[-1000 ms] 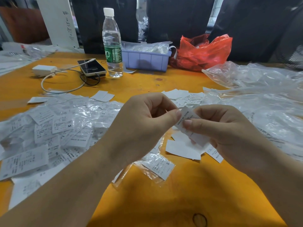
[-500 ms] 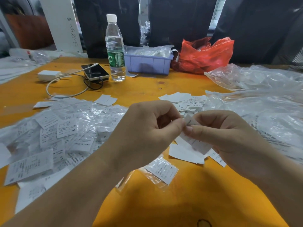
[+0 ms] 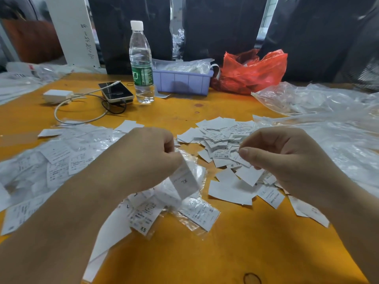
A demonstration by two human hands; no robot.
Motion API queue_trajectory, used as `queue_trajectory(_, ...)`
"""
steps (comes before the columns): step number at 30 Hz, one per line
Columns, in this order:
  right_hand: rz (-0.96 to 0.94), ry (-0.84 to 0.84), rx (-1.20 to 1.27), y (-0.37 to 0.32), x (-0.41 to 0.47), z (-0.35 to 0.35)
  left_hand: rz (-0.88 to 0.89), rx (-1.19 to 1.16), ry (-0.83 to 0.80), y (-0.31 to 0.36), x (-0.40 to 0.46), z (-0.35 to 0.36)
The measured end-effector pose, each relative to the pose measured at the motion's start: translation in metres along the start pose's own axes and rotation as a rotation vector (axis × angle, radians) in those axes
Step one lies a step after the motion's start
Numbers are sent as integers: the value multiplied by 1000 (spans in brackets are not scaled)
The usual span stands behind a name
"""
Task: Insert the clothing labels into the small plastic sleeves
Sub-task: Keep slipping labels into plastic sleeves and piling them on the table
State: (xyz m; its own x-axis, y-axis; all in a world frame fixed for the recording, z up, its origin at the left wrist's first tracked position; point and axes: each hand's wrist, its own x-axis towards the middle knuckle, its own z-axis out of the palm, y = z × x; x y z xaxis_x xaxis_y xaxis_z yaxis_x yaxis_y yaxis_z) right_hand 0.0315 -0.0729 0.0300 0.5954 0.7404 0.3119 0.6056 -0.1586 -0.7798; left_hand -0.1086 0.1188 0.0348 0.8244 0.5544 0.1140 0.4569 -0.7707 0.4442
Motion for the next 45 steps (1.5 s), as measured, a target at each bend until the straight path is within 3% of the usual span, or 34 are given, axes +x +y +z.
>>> queue_trajectory(10,-59,-49,-46,2,-4,8,22,309,112,-5,4,18)
queue_trajectory(15,-85,-38,-66,2,-3,7,214,101,193,6,-1,22)
queue_trajectory(20,-114,-14,-49,-4,-5,4,446,42,-42,23,-16,44)
queue_trajectory(23,-128,4,-42,-6,-6,3,541,130,-78,28,-18,59)
queue_trajectory(32,-137,24,-100,-8,-6,2,567,199,-12,30,-14,62)
queue_trajectory(45,-153,142,-293,-5,-1,-9,561,94,-73,26,-16,63)
